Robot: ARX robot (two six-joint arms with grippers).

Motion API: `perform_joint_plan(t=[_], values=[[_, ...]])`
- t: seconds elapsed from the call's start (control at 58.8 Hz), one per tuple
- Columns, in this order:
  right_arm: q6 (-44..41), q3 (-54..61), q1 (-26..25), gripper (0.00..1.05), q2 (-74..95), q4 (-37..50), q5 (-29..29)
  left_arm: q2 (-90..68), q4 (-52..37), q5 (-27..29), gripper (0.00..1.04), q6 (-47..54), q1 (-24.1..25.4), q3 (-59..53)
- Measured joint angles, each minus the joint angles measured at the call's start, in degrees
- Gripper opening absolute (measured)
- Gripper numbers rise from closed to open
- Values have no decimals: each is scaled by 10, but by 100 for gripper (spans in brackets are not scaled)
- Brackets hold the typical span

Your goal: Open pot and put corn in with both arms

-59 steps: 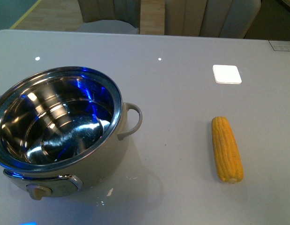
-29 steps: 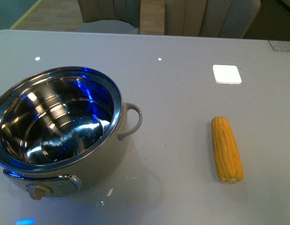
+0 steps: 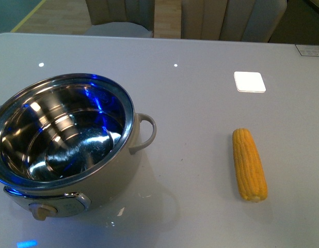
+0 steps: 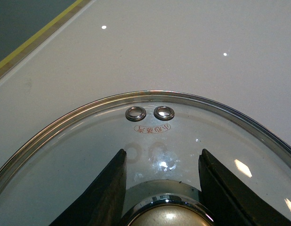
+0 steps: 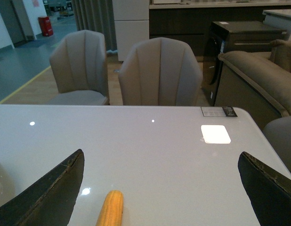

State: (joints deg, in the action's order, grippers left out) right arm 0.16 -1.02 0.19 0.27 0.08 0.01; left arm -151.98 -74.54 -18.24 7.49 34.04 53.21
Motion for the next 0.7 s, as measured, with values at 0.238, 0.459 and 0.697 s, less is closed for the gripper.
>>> perform_joint_plan(t=[0.238, 0.459, 0.697], values=[[0, 0, 0, 96, 0, 0, 0, 17, 2, 3, 71, 1, -3, -8], [0, 0, 0, 96, 0, 0, 0, 97, 4, 9, 98, -21, -3, -44], [0, 0, 0, 96, 0, 0, 0, 260, 2, -18, 98, -85, -3, -140]])
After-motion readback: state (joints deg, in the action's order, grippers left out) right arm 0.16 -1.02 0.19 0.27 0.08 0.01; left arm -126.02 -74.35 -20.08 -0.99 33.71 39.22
